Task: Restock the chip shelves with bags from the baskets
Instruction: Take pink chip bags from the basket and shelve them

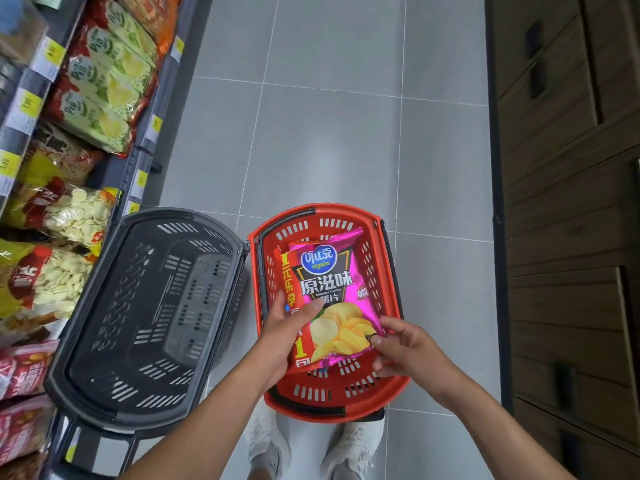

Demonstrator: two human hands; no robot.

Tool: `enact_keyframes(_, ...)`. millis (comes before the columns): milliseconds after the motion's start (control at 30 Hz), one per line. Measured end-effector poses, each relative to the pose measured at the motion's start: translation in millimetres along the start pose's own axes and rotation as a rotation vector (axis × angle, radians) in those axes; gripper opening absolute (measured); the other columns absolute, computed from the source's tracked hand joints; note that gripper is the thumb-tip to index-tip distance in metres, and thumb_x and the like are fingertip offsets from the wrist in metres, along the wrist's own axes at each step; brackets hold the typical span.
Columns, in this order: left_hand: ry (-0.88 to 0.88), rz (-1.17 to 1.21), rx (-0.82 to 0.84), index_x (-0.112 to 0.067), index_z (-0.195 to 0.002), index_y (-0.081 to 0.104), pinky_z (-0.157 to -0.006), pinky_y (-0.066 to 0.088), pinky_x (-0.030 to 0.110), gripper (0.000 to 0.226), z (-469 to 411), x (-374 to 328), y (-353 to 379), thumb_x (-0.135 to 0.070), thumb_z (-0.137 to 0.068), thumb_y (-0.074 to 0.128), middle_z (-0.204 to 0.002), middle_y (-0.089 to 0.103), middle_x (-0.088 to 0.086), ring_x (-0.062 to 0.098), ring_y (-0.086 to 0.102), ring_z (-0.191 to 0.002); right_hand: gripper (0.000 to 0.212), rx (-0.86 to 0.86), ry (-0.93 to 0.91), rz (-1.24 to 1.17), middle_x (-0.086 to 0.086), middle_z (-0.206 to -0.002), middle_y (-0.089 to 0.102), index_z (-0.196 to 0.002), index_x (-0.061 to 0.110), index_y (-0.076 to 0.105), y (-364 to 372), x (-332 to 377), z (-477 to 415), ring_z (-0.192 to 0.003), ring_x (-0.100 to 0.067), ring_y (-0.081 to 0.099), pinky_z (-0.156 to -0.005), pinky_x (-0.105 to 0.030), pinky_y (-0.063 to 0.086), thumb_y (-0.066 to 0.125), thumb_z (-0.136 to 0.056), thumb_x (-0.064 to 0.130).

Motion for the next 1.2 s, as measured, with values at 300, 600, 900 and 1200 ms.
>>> enact_keyframes(300,0.227,-0.014,-0.274,-0.031,-0.125,0.061,-0.084,0.062,0.051,0.050,-9.8,-43.5,-89.5,-0.022,-0.081,0.084,-0.116,0.078,0.005,0.031,0.078,-0.098,0.035,-0.129,-0.028,0.222,-0.006,-0.095,0.074,-0.129,0.012,0.062,-2.0,-2.9,-79.6,-0.076,-0.017,0.069,-0.063,-0.031,0.059,0.070,-0.095,0.007)
enact_keyframes(600,0.375,-0.191,-0.397,-0.026,-0.124,0.059,-0.059,0.061,0.025,0.047,-18.6,-88.8,-158.8,-0.014,-0.086,0.083,-0.103,0.078,-0.004,0.011,0.078,-0.080,0.024,-0.348,-0.192,0.716,-0.001,-0.104,0.077,-0.112,0.013,0.075,16.8,12.5,-191.1,-0.089,-0.021,0.073,-0.089,-0.040,0.058,0.072,-0.094,0.028)
enact_keyframes(900,0.431,-0.228,-0.435,-0.027,-0.126,0.059,-0.073,0.063,0.038,0.050,-59.8,-84.5,-213.5,-0.021,-0.083,0.085,-0.103,0.079,-0.007,0.019,0.078,-0.089,0.023,-0.454,-0.204,1.168,-0.008,-0.107,0.075,-0.114,0.024,0.074,38.3,25.1,-292.6,-0.098,-0.033,0.071,-0.079,-0.038,0.054,0.059,-0.097,0.024)
enact_keyframes(1200,0.440,-0.186,-0.407,-0.029,-0.123,0.059,-0.074,0.064,0.039,0.043,-94.5,-68.5,-227.9,-0.019,-0.088,0.081,-0.108,0.079,-0.005,0.020,0.078,-0.092,0.013,-0.539,-0.161,1.490,-0.004,-0.103,0.065,-0.107,0.019,0.065,30.6,16.4,-350.1,-0.093,-0.030,0.068,-0.073,-0.036,0.049,0.062,-0.095,0.024)
Point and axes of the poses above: each hand's wrist, its own z-axis away from the middle knuckle, its own y-axis out of the palm, x = y × z, the point moved 8 cm from there along -z, towards the middle knuckle
